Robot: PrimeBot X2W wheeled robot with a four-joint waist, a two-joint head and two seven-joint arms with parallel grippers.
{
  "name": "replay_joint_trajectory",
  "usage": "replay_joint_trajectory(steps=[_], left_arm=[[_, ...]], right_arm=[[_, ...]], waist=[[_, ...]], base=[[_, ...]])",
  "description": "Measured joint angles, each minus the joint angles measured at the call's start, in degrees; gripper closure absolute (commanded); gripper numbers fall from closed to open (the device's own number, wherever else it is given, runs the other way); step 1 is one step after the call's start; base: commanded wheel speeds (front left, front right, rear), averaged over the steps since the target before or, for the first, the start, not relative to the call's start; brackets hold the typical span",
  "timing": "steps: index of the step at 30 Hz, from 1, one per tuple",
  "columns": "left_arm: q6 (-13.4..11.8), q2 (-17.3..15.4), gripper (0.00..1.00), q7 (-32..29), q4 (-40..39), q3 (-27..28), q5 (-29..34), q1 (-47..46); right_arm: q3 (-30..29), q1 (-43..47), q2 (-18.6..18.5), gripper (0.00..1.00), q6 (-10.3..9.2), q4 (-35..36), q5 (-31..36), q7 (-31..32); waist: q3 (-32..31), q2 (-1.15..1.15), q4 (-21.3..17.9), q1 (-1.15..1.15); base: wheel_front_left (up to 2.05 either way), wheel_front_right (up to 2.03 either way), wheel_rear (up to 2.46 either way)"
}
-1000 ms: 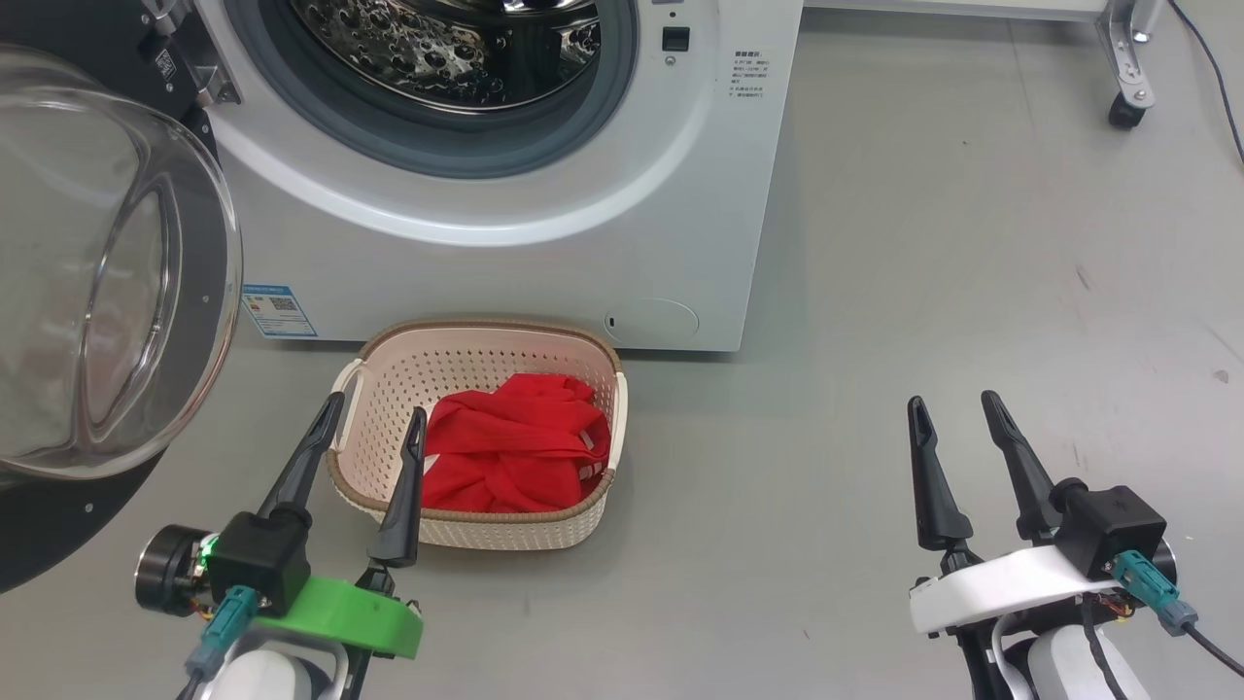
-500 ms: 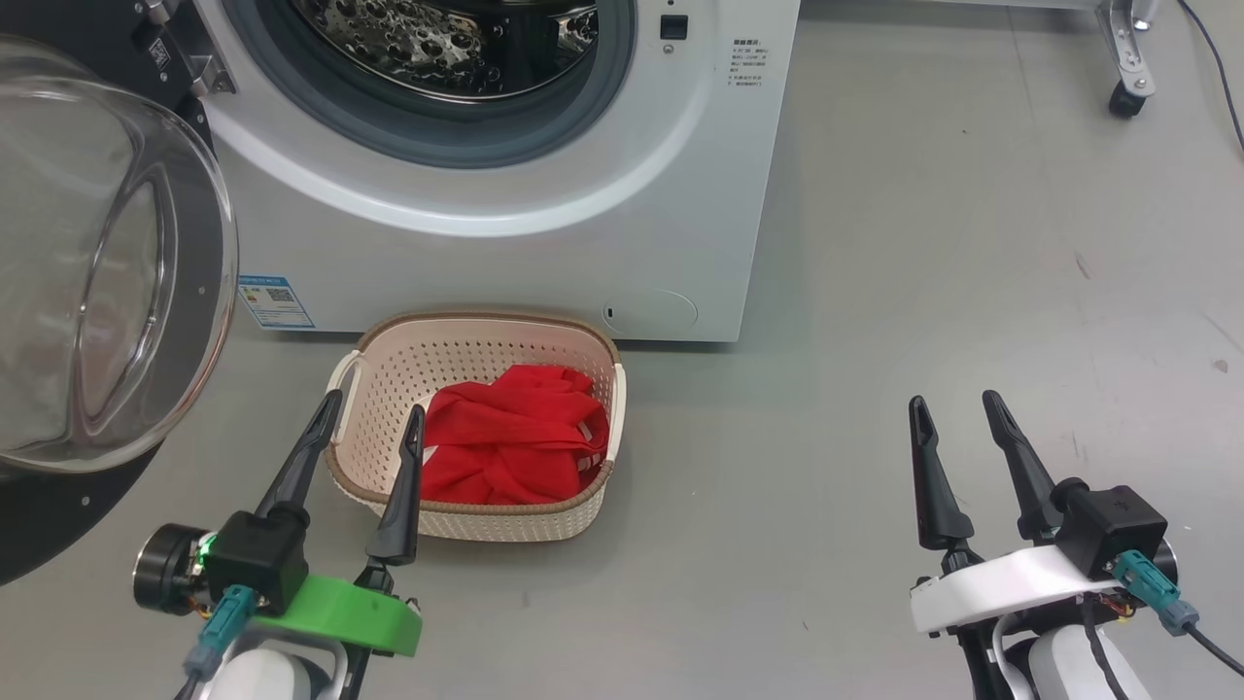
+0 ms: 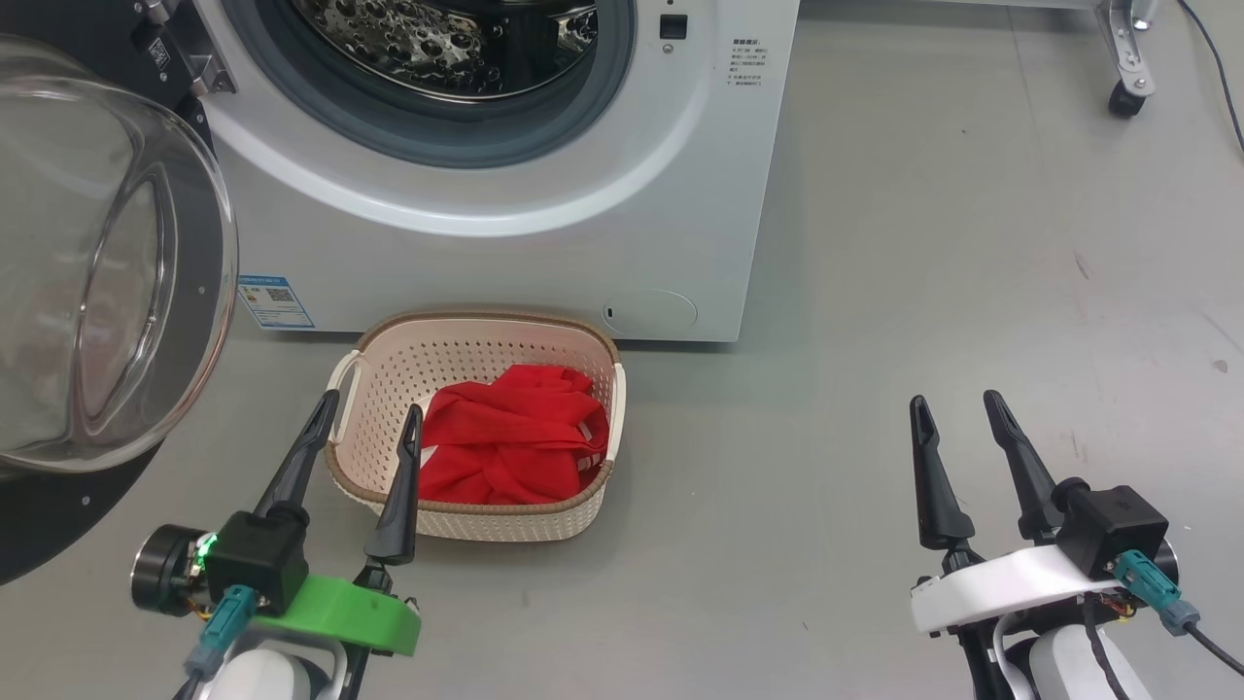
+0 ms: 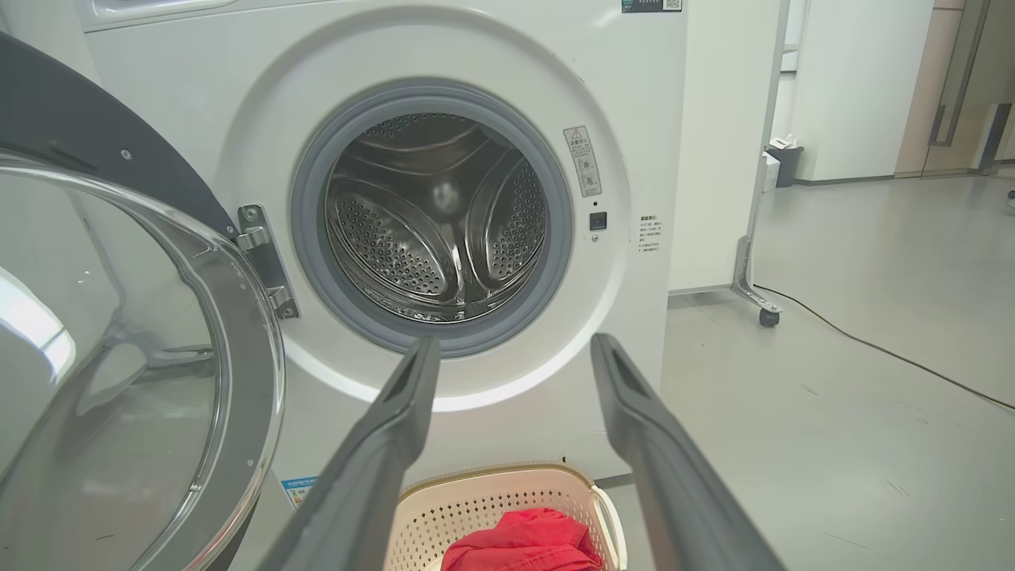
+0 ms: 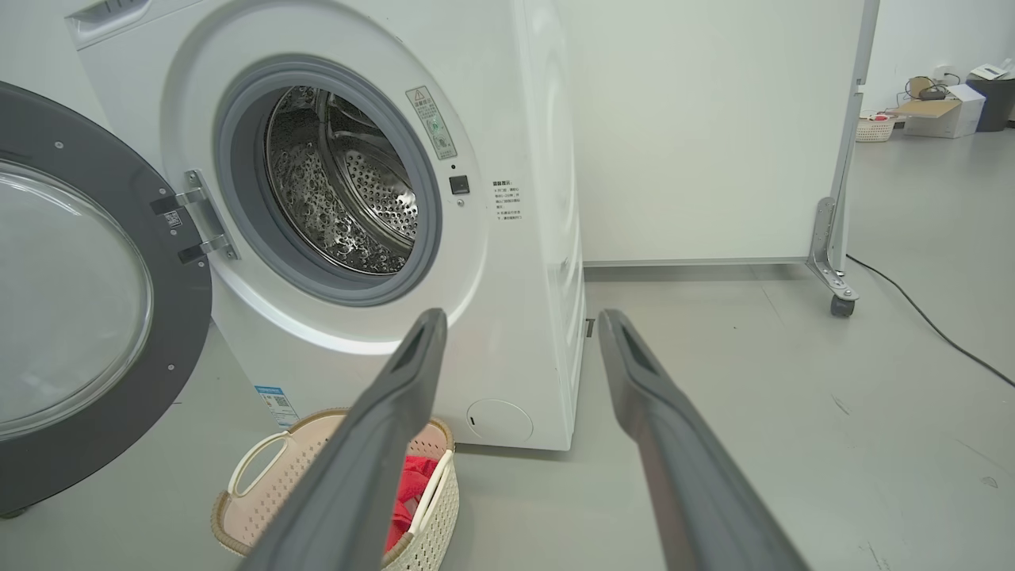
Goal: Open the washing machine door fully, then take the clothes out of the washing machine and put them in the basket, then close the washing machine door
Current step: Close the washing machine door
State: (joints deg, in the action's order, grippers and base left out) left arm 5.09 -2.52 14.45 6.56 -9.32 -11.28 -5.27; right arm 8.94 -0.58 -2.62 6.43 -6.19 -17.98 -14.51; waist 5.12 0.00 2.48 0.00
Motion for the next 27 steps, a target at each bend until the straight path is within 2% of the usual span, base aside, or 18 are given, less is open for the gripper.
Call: replay_joint_trajectory(steps=[12, 27], left_arm=[[0.0, 0.04, 0.0, 0.0, 0.15, -1.98, -0.3, -0.02], [-0.94, 0.04, 0.0, 0.0, 0.07, -1.89, -1.09, -0.09]], right_arm=[[-0.85, 0.33, 0.02, 0.0, -0.01, 0.36, 0.0, 0.0], [2.45, 0.32, -0.02, 0.0, 0.07, 1.05, 0.57, 0.0]], waist=[[0.2, 0.0, 1.83, 0.0], [1.99, 0.0, 10.94, 0.0]], base=[[0.0, 0.0, 0.0], [0.0, 0.0, 0.0]])
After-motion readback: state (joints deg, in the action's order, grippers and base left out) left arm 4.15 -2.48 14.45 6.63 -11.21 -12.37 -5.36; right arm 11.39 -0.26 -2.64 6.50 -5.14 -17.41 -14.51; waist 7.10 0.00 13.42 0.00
